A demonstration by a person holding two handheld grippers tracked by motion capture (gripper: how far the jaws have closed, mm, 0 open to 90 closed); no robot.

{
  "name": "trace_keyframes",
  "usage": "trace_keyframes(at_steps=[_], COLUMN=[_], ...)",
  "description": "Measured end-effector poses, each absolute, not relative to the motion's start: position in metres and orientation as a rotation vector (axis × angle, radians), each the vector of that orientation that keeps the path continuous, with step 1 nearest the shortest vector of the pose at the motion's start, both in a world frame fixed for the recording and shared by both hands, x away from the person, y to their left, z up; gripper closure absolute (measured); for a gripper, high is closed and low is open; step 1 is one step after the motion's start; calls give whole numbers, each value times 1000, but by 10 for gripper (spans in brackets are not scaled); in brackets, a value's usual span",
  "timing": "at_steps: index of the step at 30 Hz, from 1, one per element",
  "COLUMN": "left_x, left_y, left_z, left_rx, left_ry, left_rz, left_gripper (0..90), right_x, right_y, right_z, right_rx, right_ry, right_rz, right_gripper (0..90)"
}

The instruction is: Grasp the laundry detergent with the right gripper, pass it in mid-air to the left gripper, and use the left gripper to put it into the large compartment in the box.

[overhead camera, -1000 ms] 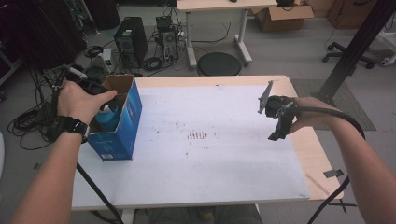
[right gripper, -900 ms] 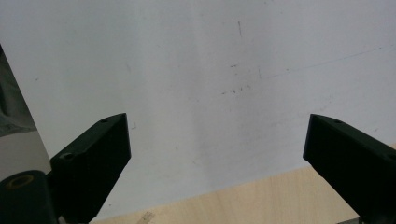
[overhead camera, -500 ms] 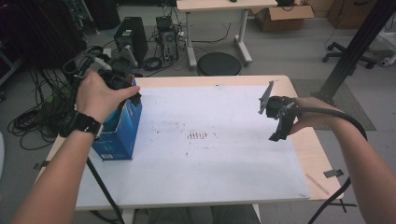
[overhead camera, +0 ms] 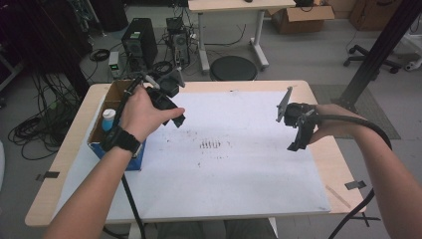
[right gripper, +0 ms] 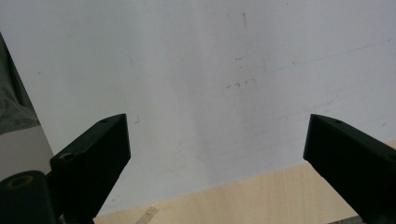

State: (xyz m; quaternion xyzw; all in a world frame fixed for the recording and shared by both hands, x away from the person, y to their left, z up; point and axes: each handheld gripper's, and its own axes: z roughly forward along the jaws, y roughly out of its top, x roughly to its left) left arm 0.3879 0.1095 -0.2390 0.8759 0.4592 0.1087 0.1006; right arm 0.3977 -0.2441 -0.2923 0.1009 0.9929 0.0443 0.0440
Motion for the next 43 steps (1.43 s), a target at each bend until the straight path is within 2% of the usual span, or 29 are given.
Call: trace_keyframes(at_steps=[3,17,43], left_x=[389,387,386], left_y=[104,90,81], left_z=[-245,-270,-277], left_rx=[2602,2647,2667], left_ry=[1360,1262,1223], left_rz=[320,238,176], left_gripper=[136,55,47], right_x=[397,398,400], right_y=[-246,-249,-252], right_z=[-292,-291,-295], right_rx=[304,312,315], right_ry=[3030,3031,3048], right_rz=[144,146,140], right_gripper=[68,66,62])
